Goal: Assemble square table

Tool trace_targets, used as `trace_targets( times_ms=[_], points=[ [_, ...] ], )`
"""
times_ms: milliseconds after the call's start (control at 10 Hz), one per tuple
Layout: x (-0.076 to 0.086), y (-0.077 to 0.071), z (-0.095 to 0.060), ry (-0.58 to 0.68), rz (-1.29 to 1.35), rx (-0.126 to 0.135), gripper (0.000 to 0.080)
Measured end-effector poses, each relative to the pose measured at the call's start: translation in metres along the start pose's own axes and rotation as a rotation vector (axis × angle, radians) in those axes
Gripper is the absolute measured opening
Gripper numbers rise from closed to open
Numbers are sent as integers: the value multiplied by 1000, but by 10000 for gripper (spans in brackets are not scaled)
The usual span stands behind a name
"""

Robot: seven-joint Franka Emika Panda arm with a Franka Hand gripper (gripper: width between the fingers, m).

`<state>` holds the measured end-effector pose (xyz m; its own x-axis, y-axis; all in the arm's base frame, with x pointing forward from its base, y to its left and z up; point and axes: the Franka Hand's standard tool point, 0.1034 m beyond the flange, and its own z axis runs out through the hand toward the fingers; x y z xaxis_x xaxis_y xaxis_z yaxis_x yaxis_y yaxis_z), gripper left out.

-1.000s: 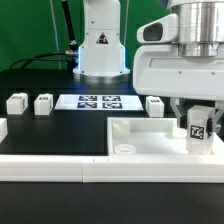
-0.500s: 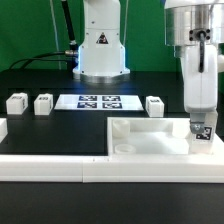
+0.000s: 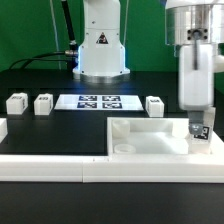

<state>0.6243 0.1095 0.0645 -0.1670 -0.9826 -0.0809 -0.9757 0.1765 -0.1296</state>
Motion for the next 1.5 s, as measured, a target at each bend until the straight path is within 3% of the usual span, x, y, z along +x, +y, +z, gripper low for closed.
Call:
trace_targets(
  times_ms=[100,200,600,900,1100,1300,1500],
  points=[
    [-1,-1,-1,-1,-114,2,588],
    [-4,-2,-5,-3,-262,7,637],
    [-6,0,-6,2,-553,5,648],
    [-5,-7,-2,47,-1017,37,648],
    [-3,-8,0,62,-1145,34,648],
    [-3,-8,1,61,-1114,35,626],
    [-2,-8,1,61,-1024,36,323]
  ],
)
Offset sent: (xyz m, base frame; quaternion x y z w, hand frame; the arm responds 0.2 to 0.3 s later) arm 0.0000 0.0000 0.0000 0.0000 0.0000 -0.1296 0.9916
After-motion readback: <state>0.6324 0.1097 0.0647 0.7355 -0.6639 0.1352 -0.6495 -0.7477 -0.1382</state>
